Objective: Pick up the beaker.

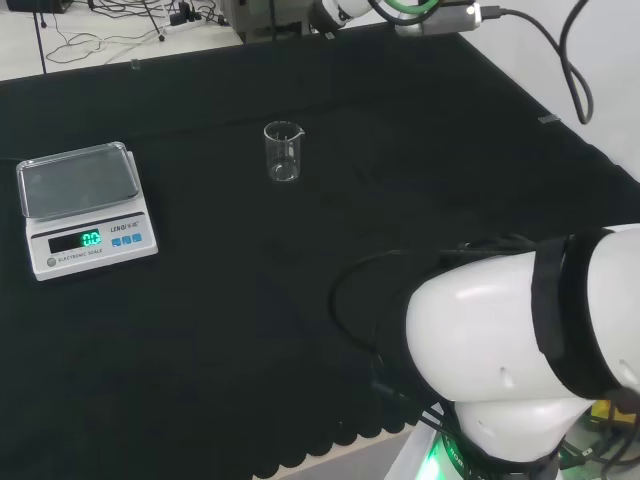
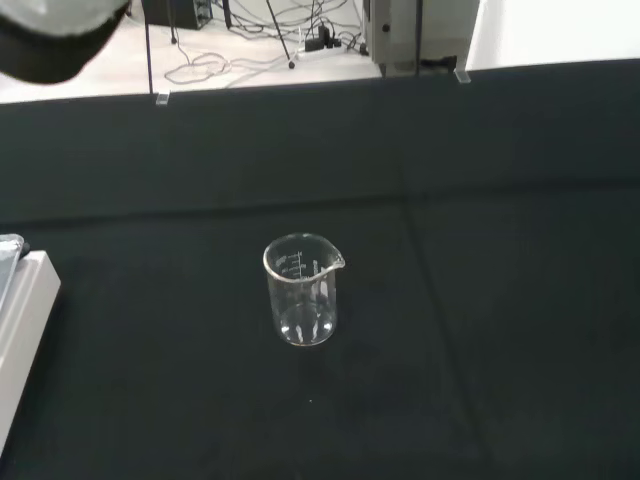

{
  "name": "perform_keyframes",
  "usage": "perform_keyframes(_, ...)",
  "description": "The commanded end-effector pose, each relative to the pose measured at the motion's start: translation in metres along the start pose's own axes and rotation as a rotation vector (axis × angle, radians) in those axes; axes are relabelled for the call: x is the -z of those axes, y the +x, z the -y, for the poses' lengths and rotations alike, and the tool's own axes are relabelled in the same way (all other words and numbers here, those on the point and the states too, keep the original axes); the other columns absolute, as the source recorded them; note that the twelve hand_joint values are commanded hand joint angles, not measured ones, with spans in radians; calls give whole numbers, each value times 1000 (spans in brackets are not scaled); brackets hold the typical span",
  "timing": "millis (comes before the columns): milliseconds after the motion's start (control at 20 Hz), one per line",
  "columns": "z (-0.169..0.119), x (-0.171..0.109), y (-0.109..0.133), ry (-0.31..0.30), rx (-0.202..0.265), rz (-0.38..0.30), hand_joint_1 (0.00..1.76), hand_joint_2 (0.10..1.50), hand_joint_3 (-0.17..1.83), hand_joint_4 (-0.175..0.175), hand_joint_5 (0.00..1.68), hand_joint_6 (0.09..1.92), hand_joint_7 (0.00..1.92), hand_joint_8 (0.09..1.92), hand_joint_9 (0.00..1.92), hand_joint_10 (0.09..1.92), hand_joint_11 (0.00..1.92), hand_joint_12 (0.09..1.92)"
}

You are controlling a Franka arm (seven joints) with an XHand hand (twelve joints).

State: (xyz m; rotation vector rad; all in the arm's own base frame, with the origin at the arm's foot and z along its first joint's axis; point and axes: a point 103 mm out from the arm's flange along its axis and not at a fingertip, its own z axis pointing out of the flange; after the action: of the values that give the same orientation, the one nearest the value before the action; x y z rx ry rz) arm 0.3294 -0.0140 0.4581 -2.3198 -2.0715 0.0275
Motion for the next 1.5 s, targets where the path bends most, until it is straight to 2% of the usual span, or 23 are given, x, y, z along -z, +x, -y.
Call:
perform_keyframes(50,-64,-39,4,30,38,-2,663,703,336,-36,149,87,90,774,170,905,0,1298)
perform_keyframes(250,-104,-62,3,16,78,-17,665,706,329,-36,146,87,86,774,170,903,0,1278)
perform_keyframes(400,-130,-83,7,12,90,-33,668,707,327,-36,144,87,84,773,171,903,0,1273)
perform_keyframes(550,-152,-106,20,6,98,-34,670,708,327,-36,142,87,82,772,171,902,0,1271)
perform_keyframes(700,-182,-133,36,33,92,-48,671,709,326,-36,141,87,80,772,174,903,0,1268)
perform_keyframes(950,-225,-167,58,43,95,-76,675,710,325,-36,135,87,79,772,176,903,0,1265)
perform_keyframes(1250,-259,-205,68,89,97,-90,681,711,323,-36,131,87,76,771,177,901,0,1261)
perform_keyframes(1500,-270,-239,70,152,92,-92,682,711,322,-36,130,87,72,770,177,900,0,1258)
